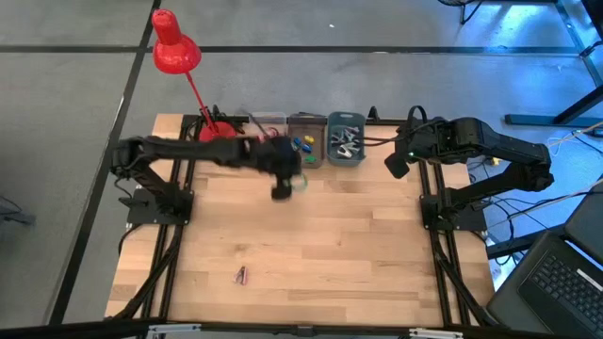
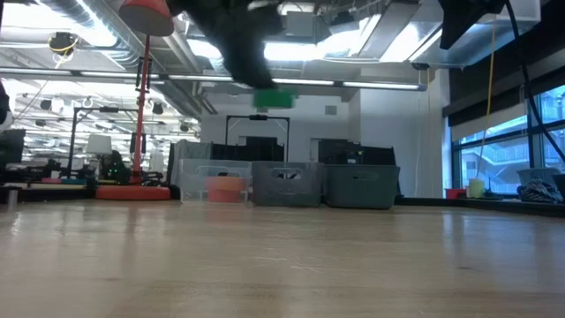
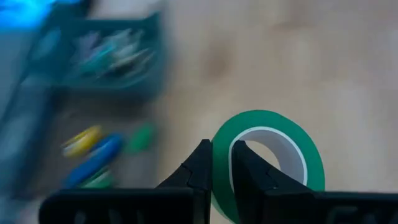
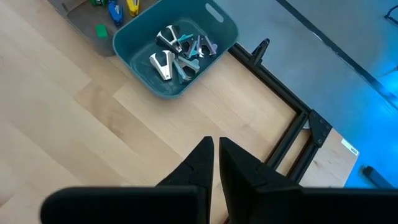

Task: Pick and place Stapler, Stapler remover, tape
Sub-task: Put the green tape into the transparent bin

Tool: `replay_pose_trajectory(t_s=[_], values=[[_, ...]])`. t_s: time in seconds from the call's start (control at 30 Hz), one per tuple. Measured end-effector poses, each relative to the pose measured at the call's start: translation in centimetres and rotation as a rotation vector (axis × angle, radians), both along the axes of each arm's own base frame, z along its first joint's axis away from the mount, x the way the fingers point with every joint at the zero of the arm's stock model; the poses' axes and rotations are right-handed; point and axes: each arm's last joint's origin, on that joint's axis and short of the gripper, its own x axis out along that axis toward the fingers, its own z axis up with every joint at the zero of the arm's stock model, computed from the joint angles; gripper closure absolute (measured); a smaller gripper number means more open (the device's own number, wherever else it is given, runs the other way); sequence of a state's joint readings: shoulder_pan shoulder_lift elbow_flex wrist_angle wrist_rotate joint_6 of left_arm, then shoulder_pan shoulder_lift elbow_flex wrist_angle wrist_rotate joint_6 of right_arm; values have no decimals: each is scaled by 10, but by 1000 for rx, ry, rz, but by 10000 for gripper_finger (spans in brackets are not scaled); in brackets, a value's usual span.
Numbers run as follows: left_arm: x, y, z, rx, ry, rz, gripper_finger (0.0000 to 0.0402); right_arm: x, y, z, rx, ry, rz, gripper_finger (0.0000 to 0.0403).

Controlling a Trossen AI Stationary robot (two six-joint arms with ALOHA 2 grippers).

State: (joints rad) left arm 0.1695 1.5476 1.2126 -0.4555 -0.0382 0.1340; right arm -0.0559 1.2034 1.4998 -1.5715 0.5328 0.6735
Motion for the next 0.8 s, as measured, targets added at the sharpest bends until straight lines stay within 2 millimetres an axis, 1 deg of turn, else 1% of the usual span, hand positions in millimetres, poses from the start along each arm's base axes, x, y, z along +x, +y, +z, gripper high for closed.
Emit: replay_pose_trajectory(t_s=[0.07,0.13,0.27,0.4,0.5,0.6,0.7,0.8], values=[[-15,29,6,31,53,63,372,0,0,0,-13,1,-4,373],[-25,56,9,44,72,120,372,0,-1,0,-25,2,-7,373],[-47,105,2,37,120,214,372,0,-1,0,-25,3,-6,373],[-69,146,-3,7,110,288,372,0,-1,0,-25,3,-4,373],[-84,170,-11,-30,116,352,372,0,-1,0,-25,3,-5,373],[-95,189,-20,-69,120,395,372,0,-1,1,-38,4,-8,373],[-96,202,-34,-99,124,410,372,0,-2,1,-72,6,-19,373],[-93,213,-48,-108,118,427,372,0,-2,1,-74,6,-22,373]])
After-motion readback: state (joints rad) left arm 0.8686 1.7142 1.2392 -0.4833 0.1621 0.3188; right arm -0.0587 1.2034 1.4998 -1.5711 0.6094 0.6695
